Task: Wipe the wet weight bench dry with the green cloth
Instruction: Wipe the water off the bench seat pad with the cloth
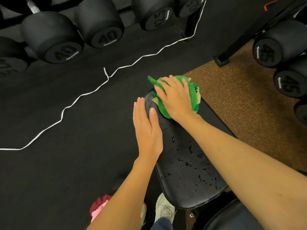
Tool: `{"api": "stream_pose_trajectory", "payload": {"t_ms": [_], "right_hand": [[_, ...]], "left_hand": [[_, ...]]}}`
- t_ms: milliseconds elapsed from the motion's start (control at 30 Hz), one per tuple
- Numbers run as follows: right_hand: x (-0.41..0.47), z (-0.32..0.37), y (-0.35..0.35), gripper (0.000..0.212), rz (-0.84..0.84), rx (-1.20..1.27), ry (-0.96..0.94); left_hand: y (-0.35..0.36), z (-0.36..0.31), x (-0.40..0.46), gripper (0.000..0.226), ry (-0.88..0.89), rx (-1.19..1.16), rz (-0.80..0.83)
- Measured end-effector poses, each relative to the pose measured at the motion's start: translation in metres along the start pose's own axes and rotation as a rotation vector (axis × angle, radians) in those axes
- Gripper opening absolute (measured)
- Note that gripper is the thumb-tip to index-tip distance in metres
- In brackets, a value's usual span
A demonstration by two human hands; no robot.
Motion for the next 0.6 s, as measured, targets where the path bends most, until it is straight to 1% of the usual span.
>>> {"api": "stream_pose_trajectory", "payload": {"t_ms": [100, 200, 267, 300, 367, 433, 533, 600], "right_hand": [[-0.001, 0.022, 0.006, 0.039, 0.043, 0.031, -0.115], [-0.007, 0.041, 0.017, 0.038, 0.147, 0.085, -0.244], [-0.016, 0.053, 0.018, 0.035, 0.187, 0.234, -0.306], [-0.022, 0.057, 0.013, 0.038, 0.159, 0.337, -0.321], [-0.036, 0.057, -0.005, 0.046, 0.112, 0.510, -0.277], [-0.052, 0.046, -0.027, 0.045, 0.040, 0.562, -0.200], [-0.066, 0.008, -0.060, 0.048, -0.111, 0.473, -0.086], [-0.065, -0.024, -0.069, 0.047, -0.158, 0.417, 0.029]], "left_hand": [[-0.021, 0.009, -0.007, 0.048, -0.041, -0.050, -0.122], [-0.041, 0.024, -0.015, 0.044, -0.157, -0.081, -0.203], [-0.055, 0.033, -0.021, 0.042, -0.208, -0.069, -0.223], [-0.062, 0.036, -0.023, 0.041, -0.216, -0.055, -0.229], [-0.074, 0.041, -0.025, 0.040, -0.207, -0.018, -0.230], [-0.078, 0.040, -0.026, 0.037, -0.161, 0.048, -0.147], [-0.065, 0.029, -0.031, 0.034, -0.033, 0.150, 0.128], [-0.053, 0.024, -0.037, 0.043, -0.025, 0.168, 0.267]]}}
Point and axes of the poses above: each hand's wrist, its own x-axis towards the middle knuckle, its own y-axis out of the palm, z = x × y, the point moved 3 cm from there along x, towards the middle knuckle, and after that the axes turned 11 degrees about z, right-handed, at the moved point
